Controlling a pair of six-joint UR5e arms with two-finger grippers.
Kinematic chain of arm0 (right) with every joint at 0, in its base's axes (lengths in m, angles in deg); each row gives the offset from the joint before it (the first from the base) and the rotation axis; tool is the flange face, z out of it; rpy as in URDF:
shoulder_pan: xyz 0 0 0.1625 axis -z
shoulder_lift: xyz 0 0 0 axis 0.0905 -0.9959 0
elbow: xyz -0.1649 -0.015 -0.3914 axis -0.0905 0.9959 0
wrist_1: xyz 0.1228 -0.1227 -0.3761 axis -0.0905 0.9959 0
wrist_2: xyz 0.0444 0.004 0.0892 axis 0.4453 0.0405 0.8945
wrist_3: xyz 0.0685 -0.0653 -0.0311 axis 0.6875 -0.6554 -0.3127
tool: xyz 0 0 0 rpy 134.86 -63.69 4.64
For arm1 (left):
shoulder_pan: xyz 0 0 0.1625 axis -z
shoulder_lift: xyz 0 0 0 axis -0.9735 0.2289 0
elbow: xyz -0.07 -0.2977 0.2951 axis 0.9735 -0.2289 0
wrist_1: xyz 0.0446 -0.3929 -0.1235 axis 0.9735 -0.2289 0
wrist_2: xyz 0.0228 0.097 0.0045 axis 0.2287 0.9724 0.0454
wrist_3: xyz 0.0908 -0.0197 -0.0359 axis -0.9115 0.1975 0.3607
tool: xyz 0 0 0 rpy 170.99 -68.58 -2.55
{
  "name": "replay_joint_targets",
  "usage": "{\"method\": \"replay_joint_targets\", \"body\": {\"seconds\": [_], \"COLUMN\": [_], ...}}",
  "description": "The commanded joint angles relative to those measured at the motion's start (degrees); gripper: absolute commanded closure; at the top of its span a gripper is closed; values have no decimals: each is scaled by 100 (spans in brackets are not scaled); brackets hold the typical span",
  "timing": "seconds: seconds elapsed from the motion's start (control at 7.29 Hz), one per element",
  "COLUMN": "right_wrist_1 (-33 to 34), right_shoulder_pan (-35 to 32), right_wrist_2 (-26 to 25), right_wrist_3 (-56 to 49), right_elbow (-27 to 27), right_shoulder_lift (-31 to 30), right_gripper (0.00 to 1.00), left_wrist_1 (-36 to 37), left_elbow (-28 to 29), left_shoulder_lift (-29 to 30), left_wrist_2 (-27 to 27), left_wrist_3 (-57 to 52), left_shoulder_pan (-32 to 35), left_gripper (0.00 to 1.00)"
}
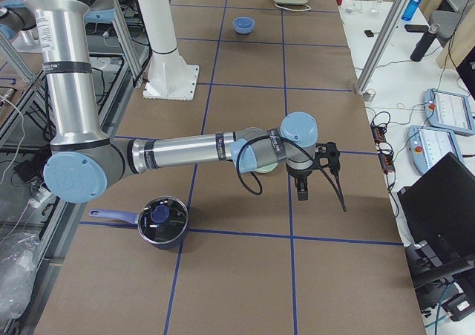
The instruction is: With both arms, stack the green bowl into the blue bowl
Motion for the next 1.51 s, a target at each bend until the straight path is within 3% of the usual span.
{"method": "replay_joint_targets", "body": {"seconds": [0.0,0.96,1.37], "right_wrist_1": [-9,-167,-238], "right_shoulder_pan": [0,351,578], "right_wrist_2": [4,-5,-179], "right_wrist_3": [4,-5,65], "right_elbow": [12,-234,-313], "right_shoulder_lift": [9,-25,35], "right_gripper": [0,0,0], "left_wrist_1": [8,-35,-517], "left_elbow": [-4,-4,-4], "left_shoulder_lift": [-1,-79,-132], "left_wrist_2": [0,61,368], "left_wrist_3": [0,378,1893], "left_shoulder_pan": [0,-192,-1069], "left_gripper": [2,2,2]}}
